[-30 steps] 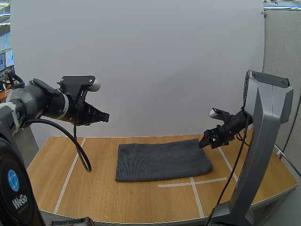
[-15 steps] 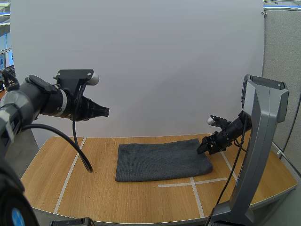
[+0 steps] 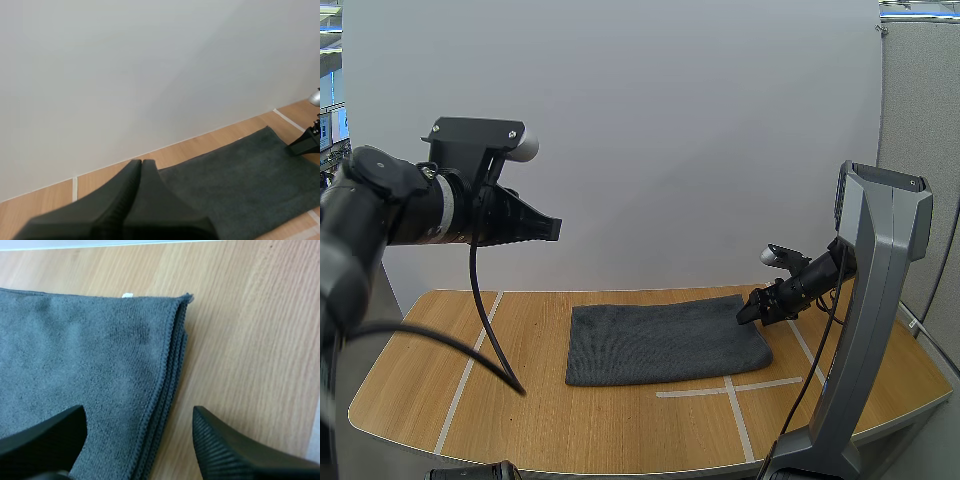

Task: Fold the towel

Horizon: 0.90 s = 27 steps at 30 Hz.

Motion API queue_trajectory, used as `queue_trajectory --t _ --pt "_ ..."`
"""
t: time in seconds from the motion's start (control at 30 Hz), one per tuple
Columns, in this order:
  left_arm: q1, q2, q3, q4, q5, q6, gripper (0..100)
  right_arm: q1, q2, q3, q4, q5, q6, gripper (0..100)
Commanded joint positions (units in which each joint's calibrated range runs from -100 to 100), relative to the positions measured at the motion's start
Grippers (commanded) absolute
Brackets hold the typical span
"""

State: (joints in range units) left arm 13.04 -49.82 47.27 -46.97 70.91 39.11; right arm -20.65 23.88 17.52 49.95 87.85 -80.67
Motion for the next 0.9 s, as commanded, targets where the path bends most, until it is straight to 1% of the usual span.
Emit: queue_trajectory --t 0.0,0.03,0.1,0.17,0.2,0.23,0.3,0.4,0.47,0.5,0.53,0.57,0.6,0.63,0.7,0.77,0.87 --pt "0.11 -11.93 0.03 8.18 6.52 -8.40 0 -0.02 0.85 0.18 -0.12 -0.43 -1.70 100" --pt "0.11 -13.16 0.03 8.75 6.73 -8.60 0 -0.02 0.85 0.18 -0.01 -0.06 -2.05 100" --pt "0.11 -14.74 0.03 8.89 7.06 -9.01 0 -0.02 0.85 0.18 0.11 0.99 -2.42 93" --pt "0.11 -15.77 0.03 8.89 8.69 -9.68 0 -0.02 0.85 0.18 0.59 2.73 -2.98 77" --pt "0.11 -16.10 0.03 9.16 10.53 -10.10 0 -0.02 0.85 0.18 0.90 3.14 -3.01 72" --pt "0.11 -16.32 0.03 9.42 12.58 -10.54 0 -0.02 0.85 0.18 1.04 3.25 -3.01 69" --pt "0.11 -16.36 0.03 9.53 14.90 -10.69 0 -0.02 0.85 0.18 1.33 3.25 -3.14 68" --pt "0.11 -16.36 0.03 9.53 12.90 -11.76 0 -0.02 0.85 0.18 1.96 3.25 -3.14 68" --pt "-0.12 -16.36 0.03 9.53 11.66 -11.76 0 -0.02 0.85 0.18 2.77 3.25 -3.14 65" --pt "-0.21 -16.36 0.03 9.53 11.66 -11.76 0 -0.02 0.85 0.18 3.16 3.25 -3.14 62" --pt "-0.68 -16.36 0.18 9.64 11.66 -11.97 0 -0.02 0.85 0.18 3.58 3.25 -3.14 57" --pt "-1.31 -16.36 0.18 10.06 11.84 -12.45 0 -0.02 0.85 0.18 4.12 3.25 -3.14 49" --pt "-1.89 -16.36 0.28 10.80 11.84 -12.91 0 -0.02 0.85 0.18 4.37 3.25 -3.14 39" --pt "-2.43 -16.36 0.35 11.84 11.84 -13.25 0 -0.02 0.85 0.18 4.52 3.25 -3.14 33" --pt "-3.00 -16.36 0.63 13.75 11.52 -14.72 0 0.06 0.85 0.18 4.52 3.34 -3.14 21" --pt "-3.47 -16.60 0.63 15.66 10.69 -16.05 0 0.15 0.85 0.18 4.52 4.13 -2.88 14" --pt "-4.20 -17.57 0.63 17.77 7.76 -18.00 0 0.60 0.85 0.80 4.30 5.71 -2.86 10"
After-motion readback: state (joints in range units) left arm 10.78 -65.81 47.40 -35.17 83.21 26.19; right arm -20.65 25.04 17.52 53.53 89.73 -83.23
